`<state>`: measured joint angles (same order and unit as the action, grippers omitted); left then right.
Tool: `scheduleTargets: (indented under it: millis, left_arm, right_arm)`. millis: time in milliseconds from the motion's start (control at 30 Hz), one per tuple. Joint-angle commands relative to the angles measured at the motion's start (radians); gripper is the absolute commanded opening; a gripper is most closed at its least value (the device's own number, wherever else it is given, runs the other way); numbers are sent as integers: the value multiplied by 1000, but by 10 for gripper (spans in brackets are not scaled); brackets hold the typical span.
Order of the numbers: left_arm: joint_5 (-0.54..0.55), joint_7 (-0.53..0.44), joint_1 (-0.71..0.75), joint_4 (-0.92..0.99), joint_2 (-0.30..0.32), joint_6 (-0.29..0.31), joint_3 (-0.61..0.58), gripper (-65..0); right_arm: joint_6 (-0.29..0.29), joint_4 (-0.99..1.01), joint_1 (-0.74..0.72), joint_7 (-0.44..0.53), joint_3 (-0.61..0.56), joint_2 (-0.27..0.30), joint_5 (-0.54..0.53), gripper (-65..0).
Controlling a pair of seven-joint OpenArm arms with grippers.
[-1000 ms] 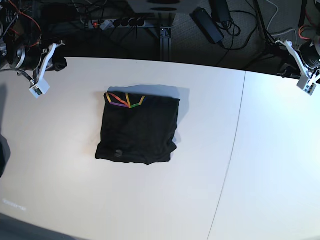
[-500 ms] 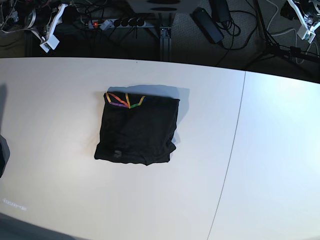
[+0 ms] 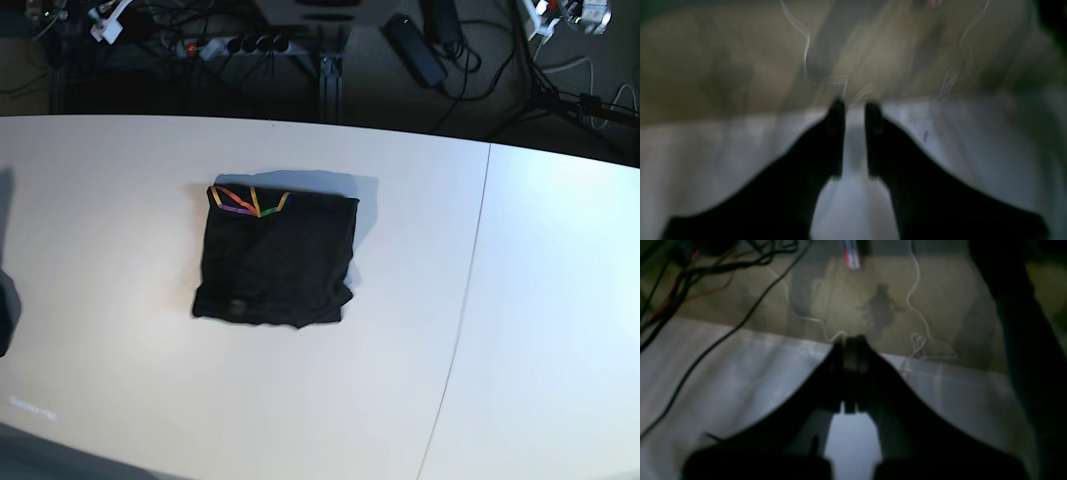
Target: Fold the T-shirt properly
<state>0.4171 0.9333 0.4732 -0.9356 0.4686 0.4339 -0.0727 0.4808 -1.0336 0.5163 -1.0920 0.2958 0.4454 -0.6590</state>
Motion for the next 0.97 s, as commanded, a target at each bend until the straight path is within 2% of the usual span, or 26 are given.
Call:
scheduleTargets:
  millis: [0,200,400,533,600,700,833,933]
  left_arm:
    - [-18,3,-39,40,0,-1,-21,-536]
    - [-64,-31,-294,333,-103,0,-180,-539]
    - [-86,-109,-476,551,-202,-5,-310,-540]
    - [-86,-100,-561,584,-254,-5,-357,-540]
    - [-87,-76,-583,584,-270,-28,-367,-541]
    - [-89,-84,-595,583,-282,-39,-373,-541]
    - [-84,-101,-595,583,-291,-55,-373,-541]
    - [-84,-138,-594,583,-291,-56,-373,-540]
  right_arm:
    - [-20,33,-29,-8,-4,7,25,-650]
    - [-150,280,-251,-8,-86,-64,211,-650]
    - [-164,497,-454,-3,-183,-153,245,-650]
    - [-169,556,-550,-2,-211,-189,260,-650]
    - [-206,564,-579,-16,-209,-202,277,-650]
    - [-235,571,-607,-15,-184,-222,346,-650]
    - [-239,571,-615,-23,-153,-232,343,-650]
    - [-239,568,-616,7,-153,-231,338,-650]
